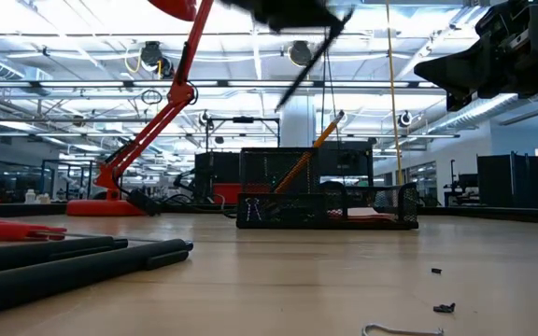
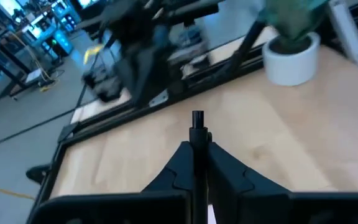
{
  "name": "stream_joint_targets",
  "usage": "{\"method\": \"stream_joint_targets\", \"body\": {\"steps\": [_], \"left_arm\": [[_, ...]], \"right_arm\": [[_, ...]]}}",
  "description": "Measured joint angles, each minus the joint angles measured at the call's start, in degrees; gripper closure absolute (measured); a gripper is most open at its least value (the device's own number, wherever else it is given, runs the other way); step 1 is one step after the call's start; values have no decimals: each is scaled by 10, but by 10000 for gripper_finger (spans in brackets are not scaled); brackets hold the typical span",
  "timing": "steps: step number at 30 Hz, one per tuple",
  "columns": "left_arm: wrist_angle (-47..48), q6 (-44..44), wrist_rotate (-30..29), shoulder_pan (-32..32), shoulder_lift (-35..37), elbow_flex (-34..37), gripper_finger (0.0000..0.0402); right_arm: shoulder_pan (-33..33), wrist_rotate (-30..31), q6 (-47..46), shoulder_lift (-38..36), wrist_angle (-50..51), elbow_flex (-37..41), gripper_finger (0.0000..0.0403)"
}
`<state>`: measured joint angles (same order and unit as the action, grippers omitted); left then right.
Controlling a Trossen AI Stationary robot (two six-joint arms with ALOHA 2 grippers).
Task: Pick and place office supplies into organizer
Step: Put the black pen into the black desk organizer
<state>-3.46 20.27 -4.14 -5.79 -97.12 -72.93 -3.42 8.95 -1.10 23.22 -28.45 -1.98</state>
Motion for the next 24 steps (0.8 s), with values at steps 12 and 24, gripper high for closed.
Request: {"method": "stream_joint_targets", "body": {"steps": [12, 24], "left_arm": [[-225, -38, 117, 121, -1, 174, 377], [-258, -64, 122, 130, -51, 195, 376]], "right_arm": [[0, 0, -10, 0, 0, 0, 399], [0, 3, -10, 0, -3, 0, 399]]}}
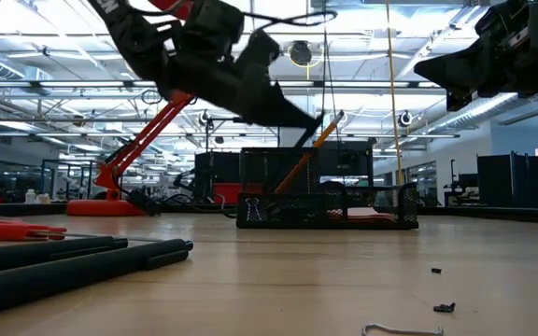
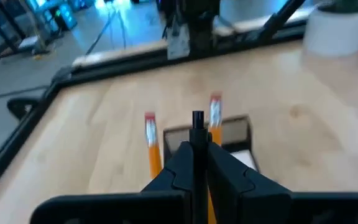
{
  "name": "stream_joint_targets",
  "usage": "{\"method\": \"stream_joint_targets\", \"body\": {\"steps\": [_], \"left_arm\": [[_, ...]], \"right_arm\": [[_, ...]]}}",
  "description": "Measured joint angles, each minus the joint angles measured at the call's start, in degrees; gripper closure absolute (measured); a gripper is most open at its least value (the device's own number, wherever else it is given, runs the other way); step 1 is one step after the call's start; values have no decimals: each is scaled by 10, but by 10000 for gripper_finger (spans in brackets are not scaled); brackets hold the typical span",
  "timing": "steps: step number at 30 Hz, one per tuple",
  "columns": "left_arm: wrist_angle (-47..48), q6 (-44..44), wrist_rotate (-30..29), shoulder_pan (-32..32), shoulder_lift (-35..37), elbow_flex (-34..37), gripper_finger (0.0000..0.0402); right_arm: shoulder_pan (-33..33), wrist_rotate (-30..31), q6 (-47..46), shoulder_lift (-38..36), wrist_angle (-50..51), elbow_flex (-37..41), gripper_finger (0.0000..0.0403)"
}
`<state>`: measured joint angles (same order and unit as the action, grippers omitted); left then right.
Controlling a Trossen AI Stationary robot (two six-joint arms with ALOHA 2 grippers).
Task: Pick and place office supplies into organizer
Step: Put the black pen into the black desk organizer
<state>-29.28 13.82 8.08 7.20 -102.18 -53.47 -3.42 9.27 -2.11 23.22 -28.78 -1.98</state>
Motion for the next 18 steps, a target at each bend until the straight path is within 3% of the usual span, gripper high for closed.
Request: {"method": "stream_joint_targets", "body": {"steps": [11, 18], "left_arm": [[4, -16, -6, 10, -28, 0, 368], [-4, -28, -6, 12, -28, 0, 314]], "right_arm": [[0, 1, 0, 0, -1, 0, 399], [0, 0, 0, 0, -1, 0, 399]]}}
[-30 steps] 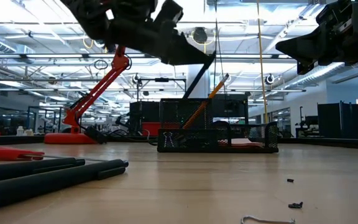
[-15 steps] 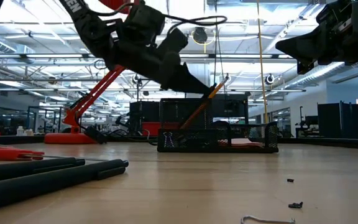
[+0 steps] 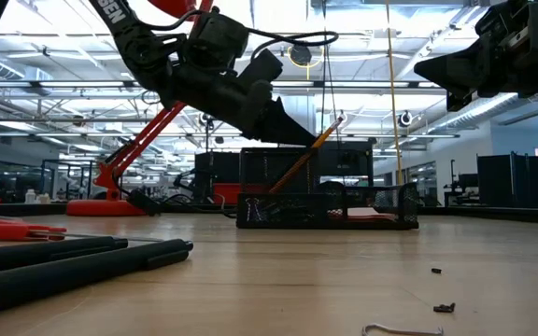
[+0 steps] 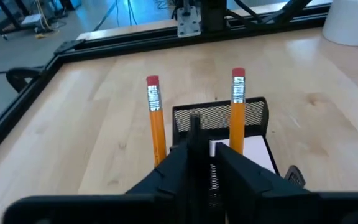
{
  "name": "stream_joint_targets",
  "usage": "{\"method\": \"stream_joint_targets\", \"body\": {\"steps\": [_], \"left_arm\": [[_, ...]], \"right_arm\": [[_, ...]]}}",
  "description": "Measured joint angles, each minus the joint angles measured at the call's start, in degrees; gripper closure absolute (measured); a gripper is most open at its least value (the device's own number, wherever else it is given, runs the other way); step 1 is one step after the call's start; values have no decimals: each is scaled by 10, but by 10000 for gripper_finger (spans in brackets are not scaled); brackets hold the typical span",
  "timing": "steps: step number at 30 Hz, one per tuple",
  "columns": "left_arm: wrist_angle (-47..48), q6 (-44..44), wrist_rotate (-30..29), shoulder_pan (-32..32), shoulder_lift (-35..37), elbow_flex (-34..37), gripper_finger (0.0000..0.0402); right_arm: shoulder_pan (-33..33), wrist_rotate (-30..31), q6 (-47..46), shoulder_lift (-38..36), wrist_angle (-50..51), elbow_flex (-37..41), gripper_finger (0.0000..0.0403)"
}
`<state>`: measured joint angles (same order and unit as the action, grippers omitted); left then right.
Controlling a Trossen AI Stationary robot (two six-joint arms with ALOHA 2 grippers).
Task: Pick and place office supplies into organizer
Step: Put the black pen into the black desk organizer
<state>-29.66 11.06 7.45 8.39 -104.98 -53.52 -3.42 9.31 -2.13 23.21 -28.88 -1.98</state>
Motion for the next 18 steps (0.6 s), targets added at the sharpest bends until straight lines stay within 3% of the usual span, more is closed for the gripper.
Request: {"method": "stream_joint_targets", "body": {"steps": [7, 13, 16, 18], "left_arm": [[-2, 8, -1, -3, 1, 0, 246], [18, 49, -8, -12, 42, -1, 228], [92, 51, -67, -33, 105, -7, 230], [196, 36, -137, -57, 154, -21, 233]], "right_arm": [[0, -1, 0, 0, 0, 0, 399], [0, -1, 0, 0, 0, 0, 399], [0, -1, 0, 0, 1, 0, 399], [0, -1, 0, 0, 6, 0, 399]]}}
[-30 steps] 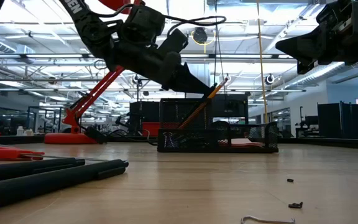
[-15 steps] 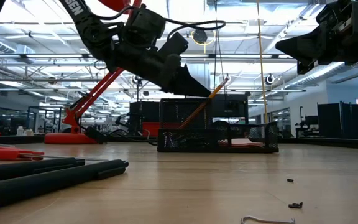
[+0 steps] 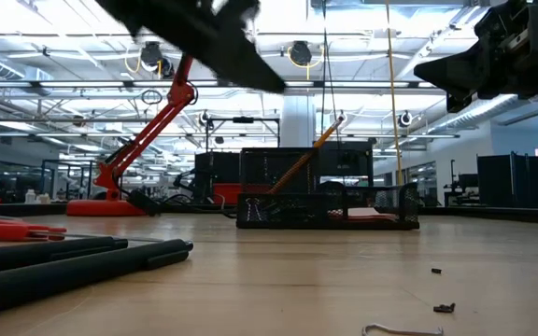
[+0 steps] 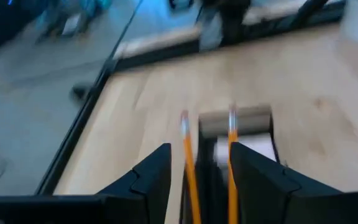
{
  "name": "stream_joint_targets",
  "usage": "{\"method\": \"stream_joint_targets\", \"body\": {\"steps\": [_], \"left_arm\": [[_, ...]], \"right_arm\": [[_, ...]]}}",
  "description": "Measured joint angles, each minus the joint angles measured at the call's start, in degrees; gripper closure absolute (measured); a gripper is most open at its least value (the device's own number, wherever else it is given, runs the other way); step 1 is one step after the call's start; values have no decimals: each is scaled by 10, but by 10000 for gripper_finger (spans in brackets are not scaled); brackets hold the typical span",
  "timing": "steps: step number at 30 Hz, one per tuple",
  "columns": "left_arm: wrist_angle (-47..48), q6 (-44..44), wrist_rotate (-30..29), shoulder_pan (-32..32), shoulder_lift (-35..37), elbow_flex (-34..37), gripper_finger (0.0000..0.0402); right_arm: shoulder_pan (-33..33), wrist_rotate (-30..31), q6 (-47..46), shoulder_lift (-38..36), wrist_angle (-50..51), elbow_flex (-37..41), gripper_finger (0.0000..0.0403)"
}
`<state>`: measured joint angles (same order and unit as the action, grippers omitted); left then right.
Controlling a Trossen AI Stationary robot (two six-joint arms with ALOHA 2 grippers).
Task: Pick and place office supplies into organizer
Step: Put the black pen into the black desk organizer
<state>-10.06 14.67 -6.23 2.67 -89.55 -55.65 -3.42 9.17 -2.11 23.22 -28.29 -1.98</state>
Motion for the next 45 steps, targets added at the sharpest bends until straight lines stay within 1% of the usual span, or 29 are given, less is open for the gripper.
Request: {"method": "stream_joint_targets", "body": {"steps": [2, 4, 6, 8, 10, 13, 15, 16, 18, 20, 22, 25, 33, 39, 43, 45], "left_arm": [[112, -38, -75, -38, 39, -22, 235], [210, -95, -136, -87, 61, -40, 238], [298, -165, -174, -140, 69, -53, 240], [353, -259, -195, -193, 68, -63, 240], [381, -363, -198, -239, 65, -65, 240], [383, -519, -185, -293, 50, -66, 240], [365, -588, -179, -321, 32, -66, 240], [352, -607, -177, -336, 20, -66, 240], [333, -627, -172, -363, -8, -66, 240], [294, -657, -150, -382, -42, -66, 240], [276, -699, -125, -393, -70, -66, 240], [267, -752, -113, -403, -105, -66, 240], [301, -771, -48, -384, -146, -66, 240], [340, -775, -11, -358, -151, -66, 240], [358, -778, 18, -349, -151, -66, 240], [361, -769, 22, -348, -151, -66, 240]], "right_arm": [[0, 0, 0, 0, 3, 0, 399], [0, 0, 3, 1, 4, 0, 399], [0, 2, 3, 2, 5, 0, 399], [0, 7, 3, 2, 4, 0, 399], [0, 14, 2, 2, 5, 0, 399], [0, 15, 2, 3, 7, 0, 399], [0, 15, -3, 3, 7, 0, 399], [0, 15, -4, 3, 7, 0, 399], [0, 15, -9, 4, 2, 0, 399], [0, 15, -13, 5, 2, 0, 399], [0, 15, -13, 5, 2, 0, 399], [0, 15, -13, 5, -2, 0, 399], [0, 16, -16, 6, -4, 0, 399], [0, 43, -15, 6, -4, 0, 399], [0, 43, -15, 6, -2, 0, 399], [0, 43, -15, 6, -2, 0, 399]]}}
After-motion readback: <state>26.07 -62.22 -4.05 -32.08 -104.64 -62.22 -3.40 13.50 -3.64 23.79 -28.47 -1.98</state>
